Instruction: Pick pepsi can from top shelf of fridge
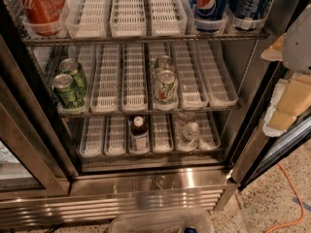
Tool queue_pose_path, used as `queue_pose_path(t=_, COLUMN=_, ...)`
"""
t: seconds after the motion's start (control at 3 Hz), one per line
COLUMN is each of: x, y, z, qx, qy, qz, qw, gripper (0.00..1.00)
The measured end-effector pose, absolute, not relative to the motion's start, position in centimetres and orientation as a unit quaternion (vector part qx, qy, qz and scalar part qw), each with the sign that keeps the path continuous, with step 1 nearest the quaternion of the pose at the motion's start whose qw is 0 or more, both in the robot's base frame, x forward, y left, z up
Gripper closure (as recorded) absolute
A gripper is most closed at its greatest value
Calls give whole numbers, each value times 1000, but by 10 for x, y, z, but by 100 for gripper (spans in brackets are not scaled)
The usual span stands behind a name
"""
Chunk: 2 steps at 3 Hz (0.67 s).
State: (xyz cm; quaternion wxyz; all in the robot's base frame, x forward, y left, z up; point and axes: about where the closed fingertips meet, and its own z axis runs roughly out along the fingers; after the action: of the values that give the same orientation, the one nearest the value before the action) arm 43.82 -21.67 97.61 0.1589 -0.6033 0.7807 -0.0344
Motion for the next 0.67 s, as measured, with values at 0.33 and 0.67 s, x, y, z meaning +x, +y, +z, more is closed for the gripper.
queue_pose_path(t=0.33, x=438, y=-217, z=976, qx=-603, qy=781, qz=-34, qw=159, gripper=0)
queue_pose_path(t=0.67, x=440, y=-217, z=973, qx=-591, qy=788, qz=-25, qw=170, gripper=0)
